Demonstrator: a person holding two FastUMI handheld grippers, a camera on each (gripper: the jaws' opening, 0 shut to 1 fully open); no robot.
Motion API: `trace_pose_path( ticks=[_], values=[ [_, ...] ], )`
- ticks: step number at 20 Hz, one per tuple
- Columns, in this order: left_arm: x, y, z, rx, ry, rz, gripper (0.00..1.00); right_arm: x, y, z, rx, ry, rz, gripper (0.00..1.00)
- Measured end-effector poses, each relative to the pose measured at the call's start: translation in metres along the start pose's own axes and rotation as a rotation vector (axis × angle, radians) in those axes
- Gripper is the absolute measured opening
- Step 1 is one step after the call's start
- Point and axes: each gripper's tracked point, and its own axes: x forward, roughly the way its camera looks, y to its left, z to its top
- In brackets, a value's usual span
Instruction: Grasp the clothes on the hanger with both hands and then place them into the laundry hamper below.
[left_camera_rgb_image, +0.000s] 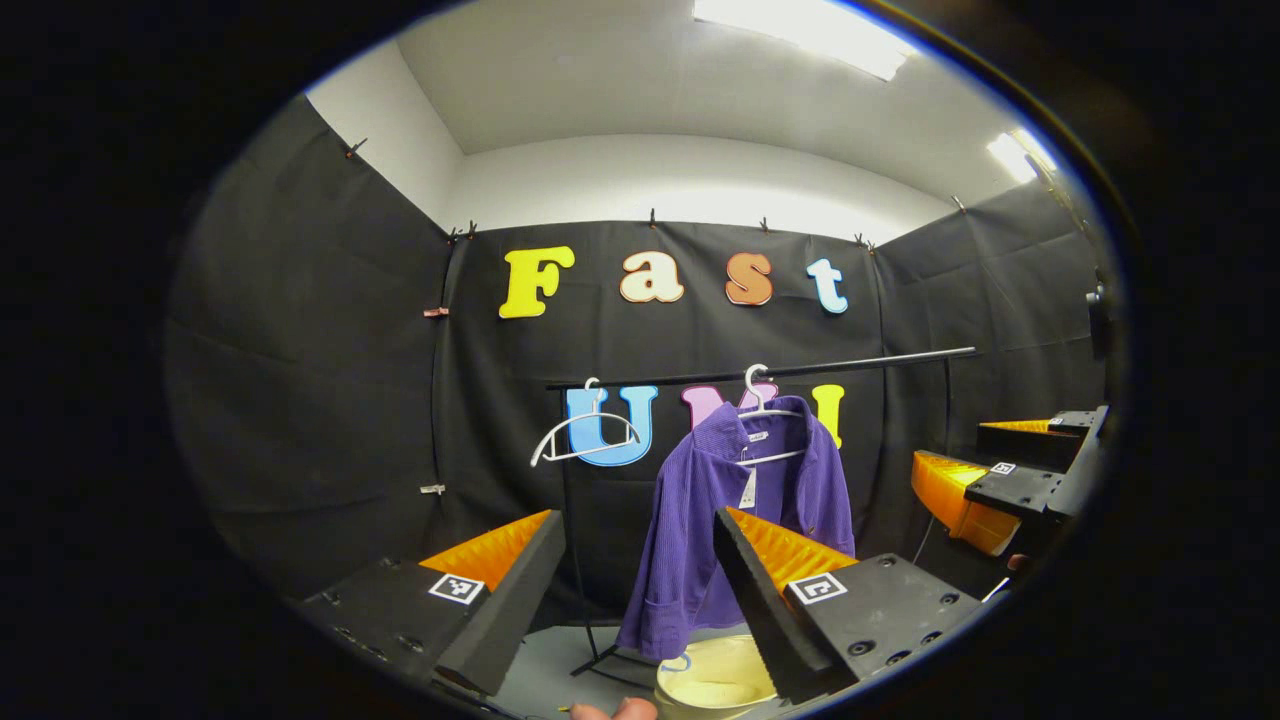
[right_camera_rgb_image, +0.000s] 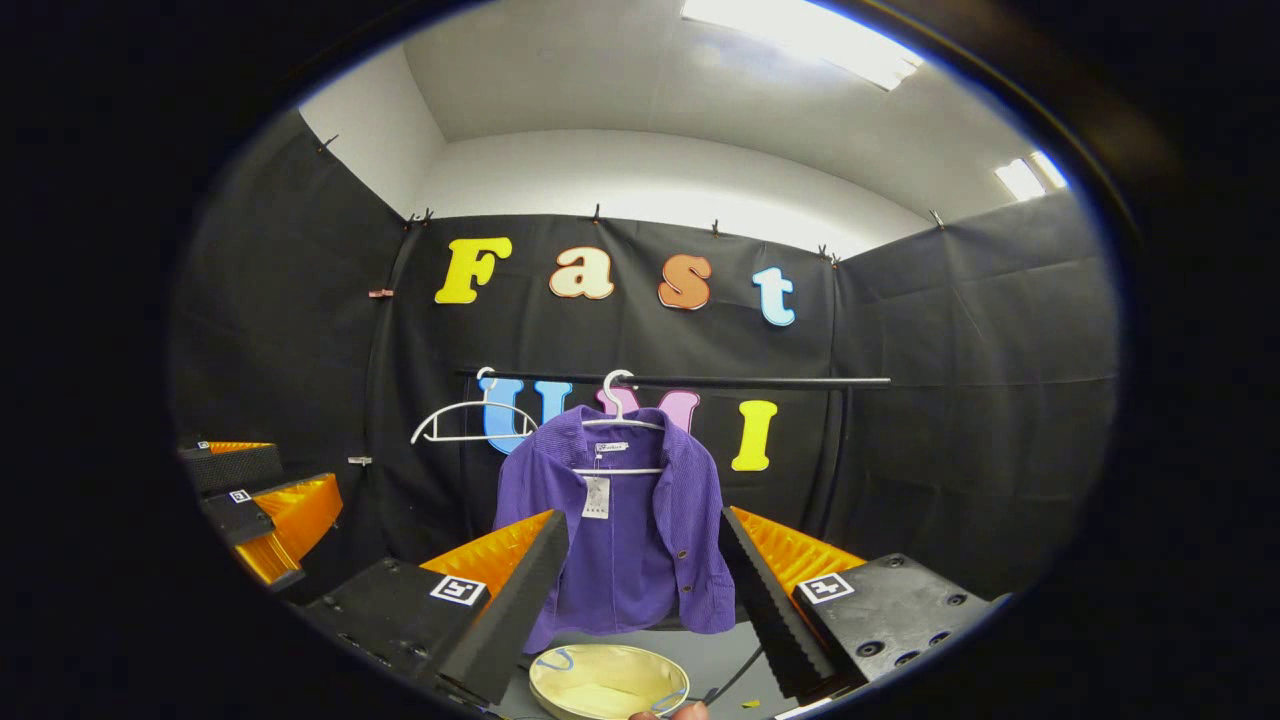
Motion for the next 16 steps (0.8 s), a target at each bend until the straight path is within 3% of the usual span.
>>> trace_pose_path(
  ticks=[3,9,16],
  values=[
    [0.008,-0.007,-0.004,0.010,0.008,-0.017,0.94,0.003,-0.003,-0.002,-0.001,0.007,-0.019,0.97],
    [0.049,-0.038,-0.009,0.012,0.016,-0.049,0.94,0.058,-0.031,-0.010,-0.017,-0.002,-0.037,0.97],
    [0.146,-0.099,-0.019,0.004,0.029,-0.073,0.94,0.143,-0.071,-0.027,-0.009,-0.006,-0.022,0.97]
  ],
)
